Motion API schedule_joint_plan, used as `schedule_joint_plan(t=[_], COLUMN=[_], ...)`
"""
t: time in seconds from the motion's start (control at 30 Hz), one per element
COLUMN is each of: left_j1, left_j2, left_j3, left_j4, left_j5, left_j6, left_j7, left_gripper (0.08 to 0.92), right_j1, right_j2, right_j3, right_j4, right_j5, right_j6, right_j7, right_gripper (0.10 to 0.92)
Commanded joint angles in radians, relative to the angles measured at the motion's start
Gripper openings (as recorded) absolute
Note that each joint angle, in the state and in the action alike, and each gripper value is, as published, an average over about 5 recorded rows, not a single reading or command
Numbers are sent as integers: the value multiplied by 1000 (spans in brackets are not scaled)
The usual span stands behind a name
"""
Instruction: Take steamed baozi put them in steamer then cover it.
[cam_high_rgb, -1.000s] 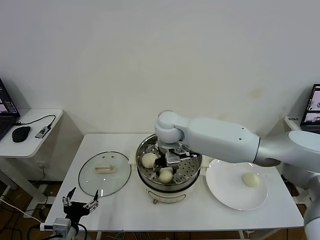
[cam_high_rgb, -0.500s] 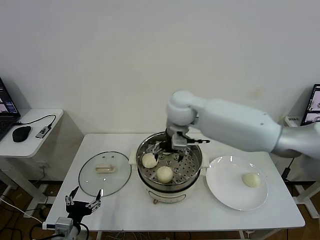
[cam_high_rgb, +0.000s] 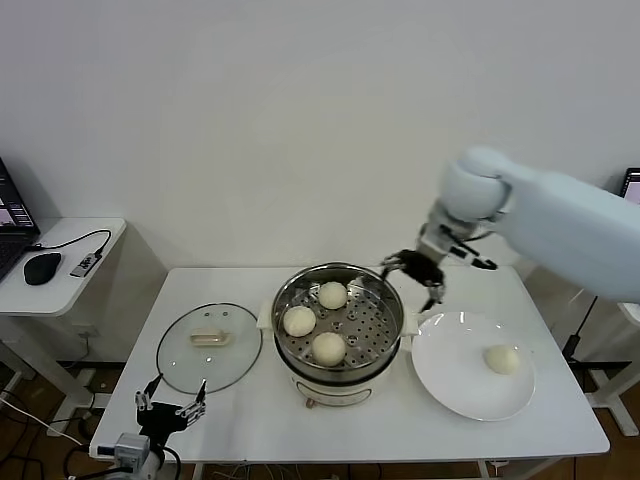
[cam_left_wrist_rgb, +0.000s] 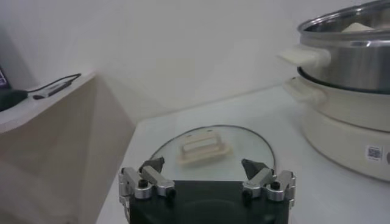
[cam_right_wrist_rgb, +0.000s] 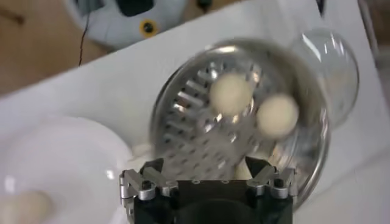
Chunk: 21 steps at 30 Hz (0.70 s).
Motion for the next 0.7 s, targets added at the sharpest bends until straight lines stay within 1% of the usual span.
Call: schedule_joint_plan(t=[0.03, 0.33, 0.7], left_j1=[3, 26, 22], left_j2=[-1, 4, 7], left_j3=[2, -10, -11], left_j4=[-1, 11, 22], left_j5=[1, 7, 20], left_j6=[5, 9, 12], left_j7=[1, 2, 3], left_gripper=[823, 823, 823], right_j1=[-184, -453, -583], right_j2=[-191, -136, -40], right_j3=[124, 346, 456], right_j4=[-118, -273, -419], right_j5=[-22, -205, -335], right_j6=[-330, -277, -192], right_j7=[-4, 33, 76], right_gripper=[823, 823, 823])
